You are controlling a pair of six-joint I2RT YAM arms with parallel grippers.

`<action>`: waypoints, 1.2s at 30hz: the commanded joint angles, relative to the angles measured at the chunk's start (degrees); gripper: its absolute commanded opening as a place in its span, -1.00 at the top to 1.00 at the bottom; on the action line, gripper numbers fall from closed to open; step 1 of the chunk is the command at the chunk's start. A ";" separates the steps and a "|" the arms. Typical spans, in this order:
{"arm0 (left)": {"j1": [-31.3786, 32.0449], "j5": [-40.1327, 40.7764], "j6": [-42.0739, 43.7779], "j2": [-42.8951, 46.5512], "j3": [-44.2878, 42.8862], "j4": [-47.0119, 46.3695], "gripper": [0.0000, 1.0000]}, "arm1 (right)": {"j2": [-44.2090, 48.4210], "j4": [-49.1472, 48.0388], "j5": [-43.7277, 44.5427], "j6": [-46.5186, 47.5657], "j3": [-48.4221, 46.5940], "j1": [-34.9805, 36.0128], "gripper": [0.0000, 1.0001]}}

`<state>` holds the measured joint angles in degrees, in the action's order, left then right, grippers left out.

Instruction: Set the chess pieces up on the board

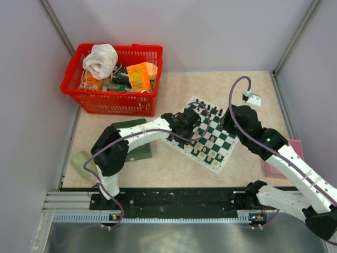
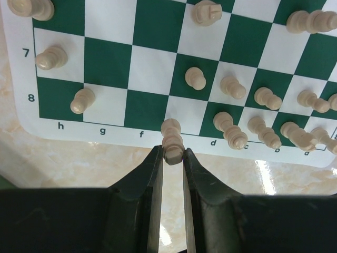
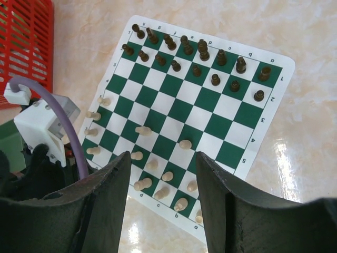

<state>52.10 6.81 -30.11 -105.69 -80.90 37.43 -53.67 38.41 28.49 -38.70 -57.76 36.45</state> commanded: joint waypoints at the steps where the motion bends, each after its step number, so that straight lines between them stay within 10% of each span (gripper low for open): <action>1: 0.64 1.72 -0.39 -1.10 -2.42 0.28 0.96 | 0.23 -1.23 1.30 -0.24 -0.51 -0.59 -0.05; 36: 1.52 0.13 -0.83 -3.30 -2.24 -2.36 0.95 | 0.06 -1.24 0.78 -0.33 0.45 -0.59 -0.05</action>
<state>53.30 7.07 -30.15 -108.01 -82.63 36.69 -53.71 38.37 28.84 -38.72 -57.71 36.45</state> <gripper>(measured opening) 0.233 0.524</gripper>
